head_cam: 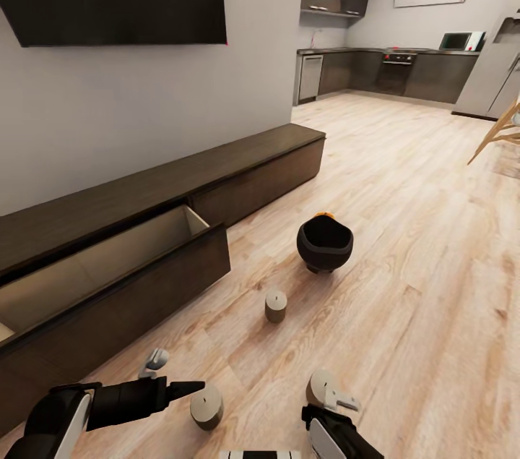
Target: Place each of the two pumpkins and all three candles from the living room inside a cabinet in the living room (use any cabinet), then make sure every cabinet is closed, and position the cauldron so it is next to a table in the living room.
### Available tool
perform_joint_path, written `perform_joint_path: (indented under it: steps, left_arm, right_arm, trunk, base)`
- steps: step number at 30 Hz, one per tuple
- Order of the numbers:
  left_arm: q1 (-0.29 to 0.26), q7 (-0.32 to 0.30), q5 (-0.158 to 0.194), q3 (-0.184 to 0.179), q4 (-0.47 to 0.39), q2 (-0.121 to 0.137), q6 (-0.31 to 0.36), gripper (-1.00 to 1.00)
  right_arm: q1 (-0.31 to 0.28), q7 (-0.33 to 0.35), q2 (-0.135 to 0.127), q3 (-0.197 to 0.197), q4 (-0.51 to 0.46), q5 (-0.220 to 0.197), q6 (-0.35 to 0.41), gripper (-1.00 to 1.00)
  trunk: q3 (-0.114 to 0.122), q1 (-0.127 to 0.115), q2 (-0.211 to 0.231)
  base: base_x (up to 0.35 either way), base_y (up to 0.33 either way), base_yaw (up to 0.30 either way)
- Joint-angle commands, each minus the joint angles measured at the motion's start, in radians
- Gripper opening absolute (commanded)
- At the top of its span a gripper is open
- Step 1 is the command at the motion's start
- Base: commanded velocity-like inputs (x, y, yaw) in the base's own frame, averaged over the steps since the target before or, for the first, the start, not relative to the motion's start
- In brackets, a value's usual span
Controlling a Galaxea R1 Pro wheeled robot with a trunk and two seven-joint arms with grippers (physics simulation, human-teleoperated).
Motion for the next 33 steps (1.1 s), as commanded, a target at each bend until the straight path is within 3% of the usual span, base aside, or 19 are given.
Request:
perform_joint_path:
  steps: [1, 6, 10, 21, 33]
  left_arm:
    - [0.0, -0.004, -0.002, 0.002, 0.0, 0.001, 0.004, 1.0]
    - [0.0, -0.003, -0.004, 0.003, 0.0, 0.001, 0.003, 1.0]
    - [0.0, 0.0, -0.005, 0.003, 0.0, 0.001, 0.003, 1.0]
    - [0.0, 0.005, -0.006, 0.004, 0.0, 0.002, 0.002, 1.0]
    - [0.0, 0.006, -0.006, 0.006, -0.004, 0.003, 0.002, 1.0]
  right_arm:
    - [-0.013, -0.009, -0.002, 0.003, -0.015, -0.004, 0.075, 1.0]
    - [-0.067, -0.053, -0.002, -0.003, -0.098, -0.003, 0.251, 1.0]
    - [-0.11, -0.095, -0.001, -0.004, -0.121, -0.006, 0.311, 1.0]
    - [-0.155, -0.109, 0.002, -0.017, -0.125, -0.007, 0.402, 1.0]
    - [-0.159, -0.108, 0.0, -0.019, -0.123, -0.008, 0.406, 1.0]
  trunk:
    - [-0.001, 0.0, 0.0]
    - [-0.001, 0.0, 0.0]
    - [-0.001, 0.0, 0.0]
    - [-0.001, 0.0, 0.0]
    - [-0.001, 0.0, 0.0]
  base:
    - [0.0, -0.004, 0.0]
    - [0.0, -0.001, 0.0]
    - [0.0, 0.0, 0.0]
    - [0.0, -0.001, 0.0]
    - [0.0, -0.117, 0.0]
